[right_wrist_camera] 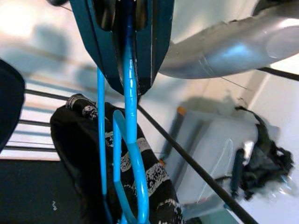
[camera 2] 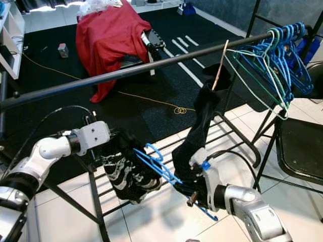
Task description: Hang hanger
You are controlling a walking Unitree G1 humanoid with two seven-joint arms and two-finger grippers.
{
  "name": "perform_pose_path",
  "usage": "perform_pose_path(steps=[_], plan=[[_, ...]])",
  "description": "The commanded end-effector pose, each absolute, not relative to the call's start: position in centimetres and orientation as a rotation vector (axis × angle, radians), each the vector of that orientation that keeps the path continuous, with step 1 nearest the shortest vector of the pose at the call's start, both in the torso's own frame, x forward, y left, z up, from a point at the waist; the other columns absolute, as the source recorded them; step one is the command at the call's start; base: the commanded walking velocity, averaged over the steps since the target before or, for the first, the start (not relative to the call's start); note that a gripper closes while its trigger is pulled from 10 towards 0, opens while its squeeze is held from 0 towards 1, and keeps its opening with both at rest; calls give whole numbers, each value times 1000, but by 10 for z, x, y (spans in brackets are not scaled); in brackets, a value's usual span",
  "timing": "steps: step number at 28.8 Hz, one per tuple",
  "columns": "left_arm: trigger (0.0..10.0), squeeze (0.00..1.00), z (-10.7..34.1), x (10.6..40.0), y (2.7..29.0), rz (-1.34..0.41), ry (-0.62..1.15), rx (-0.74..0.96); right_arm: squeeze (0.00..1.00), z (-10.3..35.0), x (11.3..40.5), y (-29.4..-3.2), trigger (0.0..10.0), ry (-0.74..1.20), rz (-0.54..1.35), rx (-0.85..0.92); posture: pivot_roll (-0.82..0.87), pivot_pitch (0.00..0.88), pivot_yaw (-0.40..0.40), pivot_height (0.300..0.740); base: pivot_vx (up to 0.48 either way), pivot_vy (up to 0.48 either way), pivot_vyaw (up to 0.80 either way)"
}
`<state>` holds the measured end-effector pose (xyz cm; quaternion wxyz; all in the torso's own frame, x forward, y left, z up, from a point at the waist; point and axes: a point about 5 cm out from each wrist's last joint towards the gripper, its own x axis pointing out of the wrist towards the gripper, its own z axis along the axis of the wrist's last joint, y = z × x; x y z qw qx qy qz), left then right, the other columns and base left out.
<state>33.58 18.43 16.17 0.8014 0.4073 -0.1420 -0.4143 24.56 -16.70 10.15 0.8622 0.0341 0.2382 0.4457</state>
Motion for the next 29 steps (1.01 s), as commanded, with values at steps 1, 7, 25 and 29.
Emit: perform_pose_path(steps=[1, 7, 25, 29], plan=[[10000, 0, 162, 332, 179, -928, -338, 874, 0, 99, 245, -168, 0, 511, 937, 136, -73, 149, 44, 740, 0, 0, 0], [10000, 0, 169, 326, 170, -982, -391, 867, 0, 93, 249, -167, 0, 520, 891, 289, -67, 147, 49, 740, 0, 0, 0], [10000, 0, 190, 341, 185, -794, -357, 951, 0, 68, 261, -158, 0, 572, 507, 630, -57, 130, 52, 740, 0, 0, 0], [10000, 0, 192, 339, 184, -805, -358, 949, 0, 70, 268, -160, 0, 518, 418, 765, -57, 129, 52, 740, 0, 0, 0]])
